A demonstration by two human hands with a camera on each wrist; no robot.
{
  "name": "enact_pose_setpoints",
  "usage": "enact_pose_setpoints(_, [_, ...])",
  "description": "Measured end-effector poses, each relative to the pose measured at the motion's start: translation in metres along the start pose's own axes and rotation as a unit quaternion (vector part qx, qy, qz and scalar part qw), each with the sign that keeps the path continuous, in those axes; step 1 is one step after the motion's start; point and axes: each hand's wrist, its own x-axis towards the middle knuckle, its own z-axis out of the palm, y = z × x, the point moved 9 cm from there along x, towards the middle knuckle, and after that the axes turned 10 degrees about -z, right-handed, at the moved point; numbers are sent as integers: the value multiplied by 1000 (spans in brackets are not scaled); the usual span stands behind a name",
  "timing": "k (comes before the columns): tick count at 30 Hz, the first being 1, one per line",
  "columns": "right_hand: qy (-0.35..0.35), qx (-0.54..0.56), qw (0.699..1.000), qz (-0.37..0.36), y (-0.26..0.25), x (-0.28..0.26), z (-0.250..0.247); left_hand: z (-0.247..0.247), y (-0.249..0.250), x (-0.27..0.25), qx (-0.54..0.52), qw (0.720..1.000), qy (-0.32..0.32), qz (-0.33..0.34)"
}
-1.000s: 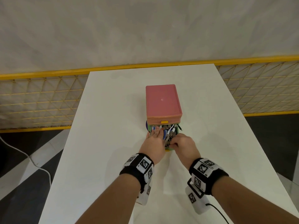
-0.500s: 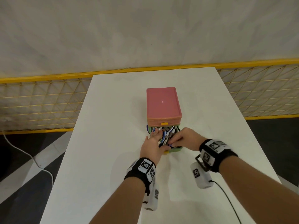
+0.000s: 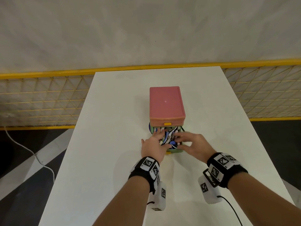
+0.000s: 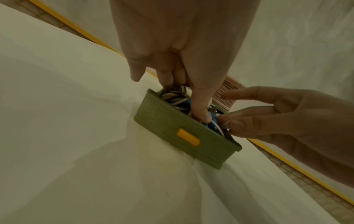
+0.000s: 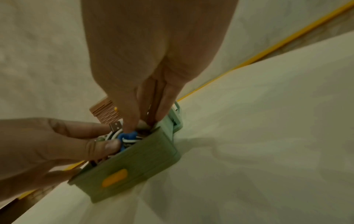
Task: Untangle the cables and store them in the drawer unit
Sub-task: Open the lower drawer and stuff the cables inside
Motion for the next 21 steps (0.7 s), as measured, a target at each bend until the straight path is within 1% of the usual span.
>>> enact_pose_setpoints(1, [-20, -10, 1000, 0, 0, -3, 3, 0, 1, -2, 30, 1000, 2, -2])
enact_pose_setpoints(2, [-44, -45, 998, -10, -1, -3, 5, -1, 3, -3, 58, 998, 4, -4])
enact_pose_setpoints(5, [-121, -174, 976, -56, -9, -1, 18, -2, 5, -6, 96, 995, 9, -1])
enact_pose_setpoints(6, [-138, -197, 969, -53, -11, 2, 20, -3, 4, -6, 102, 995, 10, -2])
enact_pose_setpoints(8, [-159, -223, 962, -23, -11, 13, 17, -3, 6, -5, 115, 993, 7, -1])
enact_pose_setpoints(11, [-190, -230, 954, 27, -8, 29, 14, -5, 10, -7, 136, 991, 2, -2])
enact_pose_setpoints(13, [-207, -248, 946, 33, -10, 39, 16, -6, 12, -7, 143, 990, -1, -6])
enact_pose_setpoints(16, [-214, -279, 935, 27, -12, 42, 18, -6, 12, -8, 145, 989, -8, -10])
enact_pose_setpoints(19, [-174, -317, 932, -15, -19, 39, 18, -8, 12, -10, 148, 989, -8, -5])
enact_pose_setpoints(21, [-153, -323, 933, -39, -20, 35, 21, -9, 12, -11, 140, 990, -7, -5])
